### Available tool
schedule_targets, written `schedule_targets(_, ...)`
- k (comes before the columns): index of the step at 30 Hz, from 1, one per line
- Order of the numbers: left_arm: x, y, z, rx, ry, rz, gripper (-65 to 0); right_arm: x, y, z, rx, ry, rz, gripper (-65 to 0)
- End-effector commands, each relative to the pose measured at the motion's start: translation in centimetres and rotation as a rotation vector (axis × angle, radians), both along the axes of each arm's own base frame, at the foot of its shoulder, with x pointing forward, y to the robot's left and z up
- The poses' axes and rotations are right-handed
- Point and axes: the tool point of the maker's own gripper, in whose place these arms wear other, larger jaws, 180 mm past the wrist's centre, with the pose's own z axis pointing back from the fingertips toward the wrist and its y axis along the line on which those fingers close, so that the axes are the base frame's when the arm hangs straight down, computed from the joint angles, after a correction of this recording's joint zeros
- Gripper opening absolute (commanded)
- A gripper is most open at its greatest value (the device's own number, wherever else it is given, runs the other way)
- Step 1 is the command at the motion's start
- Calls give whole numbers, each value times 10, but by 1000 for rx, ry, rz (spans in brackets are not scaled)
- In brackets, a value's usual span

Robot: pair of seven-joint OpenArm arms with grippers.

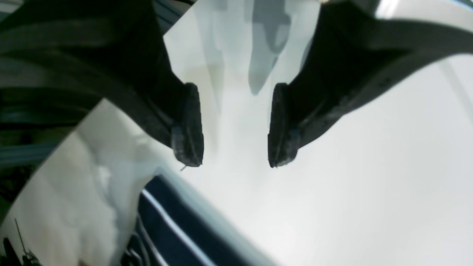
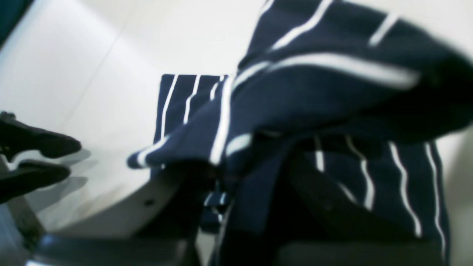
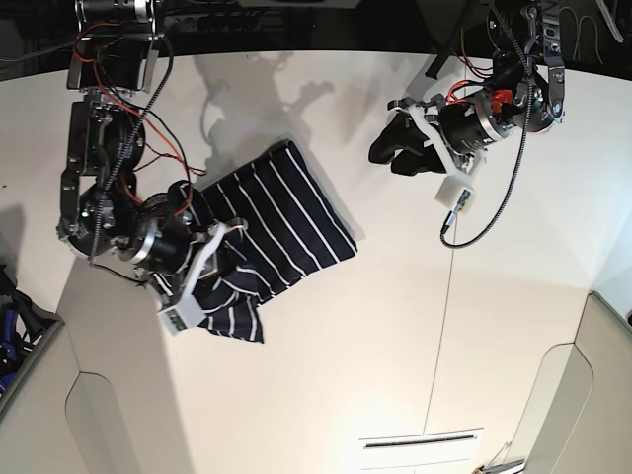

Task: Fold the T-shirt properly
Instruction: 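Fold the shirt end with the right gripper over onto the bundle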

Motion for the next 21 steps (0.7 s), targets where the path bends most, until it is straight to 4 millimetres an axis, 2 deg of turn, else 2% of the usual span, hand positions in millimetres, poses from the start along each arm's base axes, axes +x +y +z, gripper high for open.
schedule_targets(1,5,-4,11,-22,-42,-9,-334,8,14,14,20,-57,28,-650)
schedule_targets(5,3,-11,11,-29,-39,-26,-334,-3,44,-4,-70,-48,126,-349)
schedule_targets(7,4,-10,11,-28,-38,-24,-334,-11,59,-9,-111,-60,192,-274)
schedule_targets(11,3,-10,10,-27,-36,-25,-334,-25,86,-16,-195,-85,315,-268)
schedule_targets(16,3,-10,10,-27,-36,-23,-334,-30,113,-13,-303,-152,427,-268)
schedule_targets(21,3,-8,10,-21,-31,-22,-334,-40,129,-13,-335,-180,503,-268)
